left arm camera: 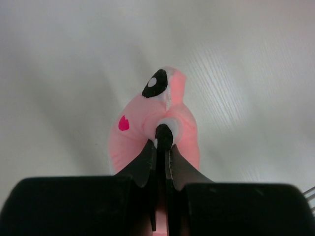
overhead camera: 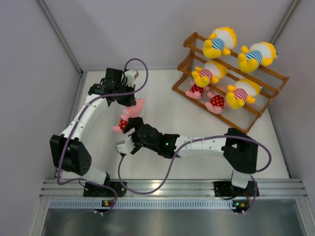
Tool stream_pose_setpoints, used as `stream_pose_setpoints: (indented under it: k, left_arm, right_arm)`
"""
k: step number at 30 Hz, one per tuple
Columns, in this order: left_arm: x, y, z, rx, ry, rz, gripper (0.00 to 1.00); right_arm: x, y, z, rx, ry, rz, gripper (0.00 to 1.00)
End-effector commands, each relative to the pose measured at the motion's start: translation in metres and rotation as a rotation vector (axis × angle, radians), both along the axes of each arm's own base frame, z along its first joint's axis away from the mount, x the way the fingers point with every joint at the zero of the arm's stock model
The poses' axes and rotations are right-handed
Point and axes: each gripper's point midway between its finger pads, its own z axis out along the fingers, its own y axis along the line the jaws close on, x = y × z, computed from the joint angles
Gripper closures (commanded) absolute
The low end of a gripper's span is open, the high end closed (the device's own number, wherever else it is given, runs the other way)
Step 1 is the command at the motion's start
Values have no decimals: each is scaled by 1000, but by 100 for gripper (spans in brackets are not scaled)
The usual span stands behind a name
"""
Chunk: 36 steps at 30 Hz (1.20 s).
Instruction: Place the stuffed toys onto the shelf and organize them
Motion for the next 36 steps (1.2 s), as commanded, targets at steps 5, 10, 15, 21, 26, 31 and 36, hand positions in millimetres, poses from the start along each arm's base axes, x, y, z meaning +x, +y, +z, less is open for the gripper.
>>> stream_pose_setpoints:
  k: [5,10,15,21,26,31,36]
  left_arm:
    - [-9,-15,13,-55,-2,-12,100]
    - [-6,-16,15,-56,-6,-13,100]
    - [-6,-16,15,-54,-9,-15,100]
    - [-9,-15,17,-55,-14,-21,100]
    - [-11,-15,14,-51,-9,-30,100]
    - [-11,-13,11,-39,-7,-32,100]
    - [-11,-14,9,-35,-6,-37,100]
  right_arm:
    - [-30,61,35,85,135,185,15]
    - [-37,78,16,83,260,181,15]
    - [-39,95,5,95,367,165,15]
    - [-3,100,-19,96,307,-18,15]
    - [32,90,-28,65,184,-199,15]
    - [44,78,-18,52,93,-320,17]
    - [52,61,-12,2,-10,-403,17]
